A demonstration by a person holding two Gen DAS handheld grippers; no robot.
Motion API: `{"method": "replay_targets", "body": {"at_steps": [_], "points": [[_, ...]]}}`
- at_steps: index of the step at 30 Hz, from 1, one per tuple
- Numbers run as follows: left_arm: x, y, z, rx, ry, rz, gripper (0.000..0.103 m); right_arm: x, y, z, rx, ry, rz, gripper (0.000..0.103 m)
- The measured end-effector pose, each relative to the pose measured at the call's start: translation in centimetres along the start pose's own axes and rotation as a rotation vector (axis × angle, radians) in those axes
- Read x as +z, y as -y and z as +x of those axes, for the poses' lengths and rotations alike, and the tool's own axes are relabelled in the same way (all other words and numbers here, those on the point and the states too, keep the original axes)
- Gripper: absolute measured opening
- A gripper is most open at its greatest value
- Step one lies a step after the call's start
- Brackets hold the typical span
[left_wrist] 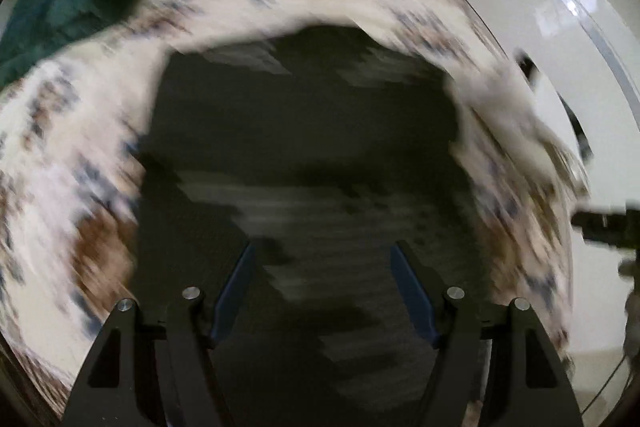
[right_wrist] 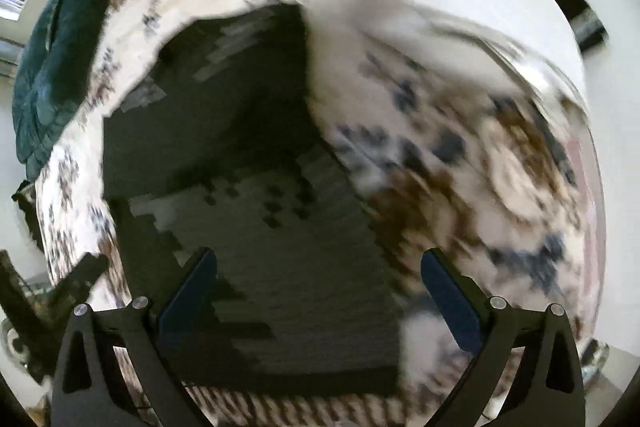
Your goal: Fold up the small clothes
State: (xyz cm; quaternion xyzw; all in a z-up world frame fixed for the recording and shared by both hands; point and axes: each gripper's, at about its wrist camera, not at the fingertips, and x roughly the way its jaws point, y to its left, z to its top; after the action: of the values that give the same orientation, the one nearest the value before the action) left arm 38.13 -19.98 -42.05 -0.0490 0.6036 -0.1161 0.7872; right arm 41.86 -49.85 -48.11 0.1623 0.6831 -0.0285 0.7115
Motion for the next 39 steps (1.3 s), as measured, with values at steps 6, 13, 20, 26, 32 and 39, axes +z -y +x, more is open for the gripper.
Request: {"method": "replay_targets", "body": {"at_steps": [6,13,20,26,32,39], "points": [[-10.5,12.4,7.7,-0.174,-0.272,0.006,0.068,0.3,7.4,-0.3,-0.040,-0.105,-0.122,0.094],[-18.0,21.0,17.3,-0.116,-0.417,0.110,0.060,5.7,6.7,1.4,-0.011,-0.099,-0.287,0.092],[-16.8,18.7,15.1,-0.048,-0.302,0.067,0.005,13.0,3.0,4.9,0.102,-0.095,-0.274,0.092],[-15.8,14.9,10.0,-0.056,-0.225,-0.014,0.005,22.9,0.1,9.6,0.147,-0.062,-0.160,0.056],[-15.1,11.0,6.3,-0.051,-0.170,-0.102,0.005,30.3,-2.9,16.2,0.139,-0.103,-0.082,0.053],[-14.8,7.9,4.7,-0.077,-0.124,-0.174,0.005,31.3,-5.0,20.2,0.102,-0.156,-0.041,0.009]]}}
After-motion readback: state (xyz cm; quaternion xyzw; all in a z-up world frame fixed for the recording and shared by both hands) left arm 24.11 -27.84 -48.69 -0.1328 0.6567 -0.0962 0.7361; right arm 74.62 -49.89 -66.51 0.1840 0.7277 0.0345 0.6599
